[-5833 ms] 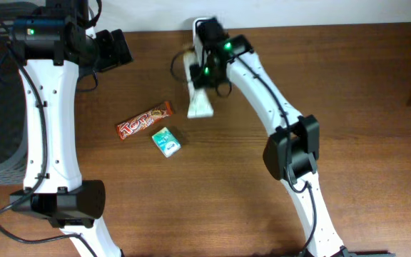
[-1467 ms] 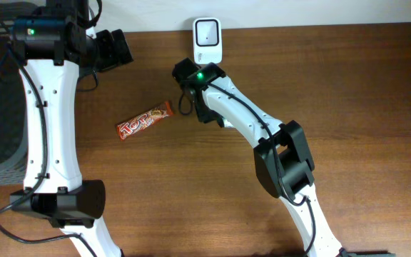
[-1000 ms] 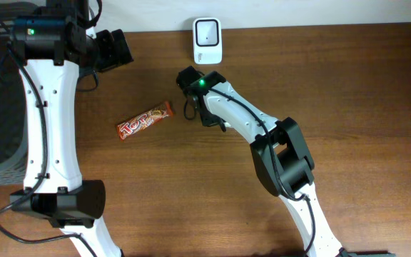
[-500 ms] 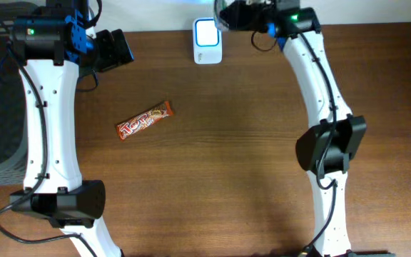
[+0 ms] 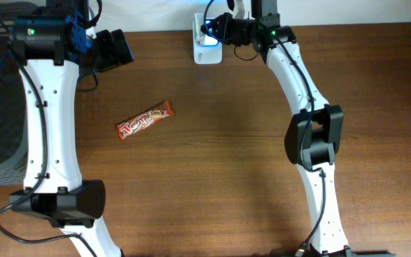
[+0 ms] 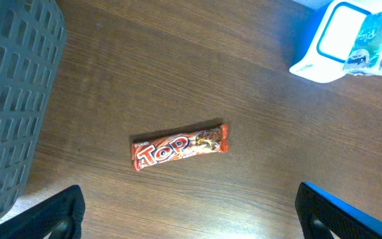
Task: Scan the item barcode
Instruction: 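Carry the green box to the right table edge and release it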
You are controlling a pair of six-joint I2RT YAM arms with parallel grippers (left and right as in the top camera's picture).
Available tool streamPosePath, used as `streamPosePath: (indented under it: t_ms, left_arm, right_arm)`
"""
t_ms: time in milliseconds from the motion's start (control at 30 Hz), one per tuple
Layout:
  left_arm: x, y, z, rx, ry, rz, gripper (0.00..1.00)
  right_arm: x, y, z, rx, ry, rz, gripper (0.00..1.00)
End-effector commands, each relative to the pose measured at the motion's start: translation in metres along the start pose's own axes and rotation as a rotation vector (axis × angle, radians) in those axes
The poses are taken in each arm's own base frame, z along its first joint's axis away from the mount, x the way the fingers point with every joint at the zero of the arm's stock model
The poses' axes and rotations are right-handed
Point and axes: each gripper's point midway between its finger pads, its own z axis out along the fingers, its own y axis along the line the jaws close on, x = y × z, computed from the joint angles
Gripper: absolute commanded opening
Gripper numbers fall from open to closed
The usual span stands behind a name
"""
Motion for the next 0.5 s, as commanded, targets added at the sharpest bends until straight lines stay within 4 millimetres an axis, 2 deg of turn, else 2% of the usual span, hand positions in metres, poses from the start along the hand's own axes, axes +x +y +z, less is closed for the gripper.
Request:
streamPosePath:
  t_ms: [0,33,67,100,167,233,267,300,367,433,467]
  left_arm:
    - [-0.001,-0.001,0.001,-0.003,-0.004,0.019,0.99]
    - [-0.001,-0.001,0.001,-0.003,-0.004,0.019,0.99]
    - [-0.001,-0.001,0.001,-0.004,-0.004,0.019,0.99]
    - [-0.001,-0.001,0.001,-0.003,-0.004,0.019,0.99]
    - [-0.001,-0.001,0.001,-0.003,-0.004,0.019,0.99]
    - [-0.001,-0.001,0.001,-0.003,-0.004,0.019,0.99]
    - [-0.001,-0.001,0.001,-0.003,-0.003,0.019,0.99]
    - [-0.001,-0.001,0.001,-0.003,-0.004,0.019,0.99]
    - [-0.001,-0.001,0.001,-0.004,-0.004,0.019,0.99]
    - [-0.001,-0.001,0.001,-0.003,-0.004,0.019,0.99]
    - [-0.001,-0.001,0.001,-0.003,-0.004,0.019,0.99]
  right_arm:
    - [-0.035,-0.015,-0.043,0.055,-0.085,-0.01,0.04]
    - [-0.05,-0.026,-0.07,0.106,-0.12,0.0,0.04]
    - [-0.057,-0.037,-0.087,0.157,-0.139,0.012,0.04]
    - [-0.064,-0.054,-0.113,0.249,-0.165,0.033,0.04]
    - [-0.068,-0.105,-0.186,0.525,-0.212,0.12,0.04]
    - [-0.056,-0.149,-0.252,0.763,-0.215,0.192,0.04]
    - [-0.048,-0.165,-0.278,0.853,-0.207,0.22,0.04]
    - [-0.036,-0.187,-0.316,0.98,-0.186,0.252,0.04]
    - [-0.011,-0.217,-0.377,1.177,-0.124,0.285,0.04]
    - [0.007,-0.235,-0.424,1.305,-0.035,0.261,0.04]
    - [0.012,-0.24,-0.438,1.341,-0.01,0.255,0.04]
